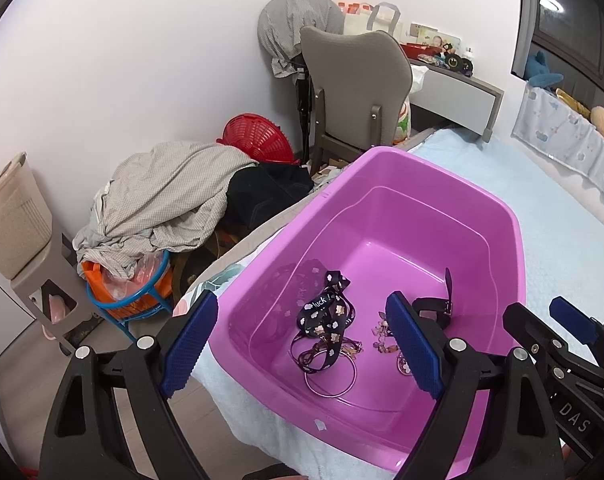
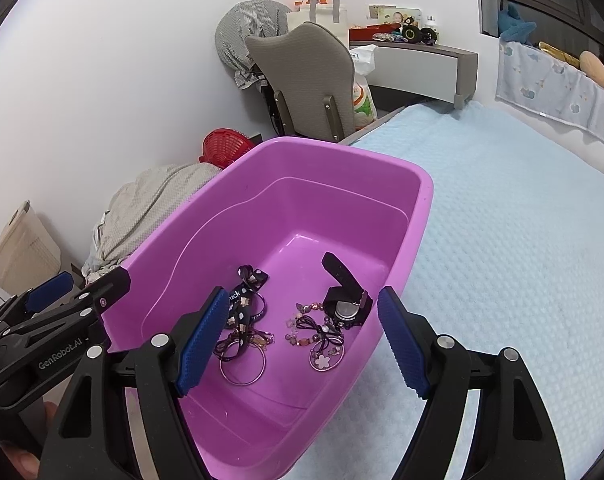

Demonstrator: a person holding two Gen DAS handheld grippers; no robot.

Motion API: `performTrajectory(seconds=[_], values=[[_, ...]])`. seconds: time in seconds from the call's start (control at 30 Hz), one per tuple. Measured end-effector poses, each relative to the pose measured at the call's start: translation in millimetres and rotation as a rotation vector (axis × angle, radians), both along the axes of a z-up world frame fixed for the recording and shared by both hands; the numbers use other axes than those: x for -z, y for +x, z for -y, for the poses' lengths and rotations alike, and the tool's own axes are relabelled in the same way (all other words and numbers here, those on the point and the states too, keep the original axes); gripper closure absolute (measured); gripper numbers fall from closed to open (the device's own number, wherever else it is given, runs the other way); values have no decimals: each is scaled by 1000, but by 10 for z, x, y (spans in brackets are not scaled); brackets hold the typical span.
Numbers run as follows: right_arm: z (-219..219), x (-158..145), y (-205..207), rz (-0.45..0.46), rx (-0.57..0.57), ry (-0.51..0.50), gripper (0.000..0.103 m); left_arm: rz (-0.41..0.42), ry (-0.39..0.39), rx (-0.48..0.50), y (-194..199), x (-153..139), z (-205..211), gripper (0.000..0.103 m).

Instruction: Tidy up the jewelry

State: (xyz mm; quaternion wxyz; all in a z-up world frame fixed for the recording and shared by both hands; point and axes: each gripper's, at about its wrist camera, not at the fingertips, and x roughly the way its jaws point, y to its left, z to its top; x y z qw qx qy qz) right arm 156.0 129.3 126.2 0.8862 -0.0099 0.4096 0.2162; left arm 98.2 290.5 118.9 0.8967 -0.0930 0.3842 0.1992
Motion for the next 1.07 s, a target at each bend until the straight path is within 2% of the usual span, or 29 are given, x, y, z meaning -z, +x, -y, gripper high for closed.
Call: performTrajectory(seconds=[1.07], values=[[31, -42, -71, 14, 3, -7, 30, -2, -9, 8, -42, -19, 24, 19]])
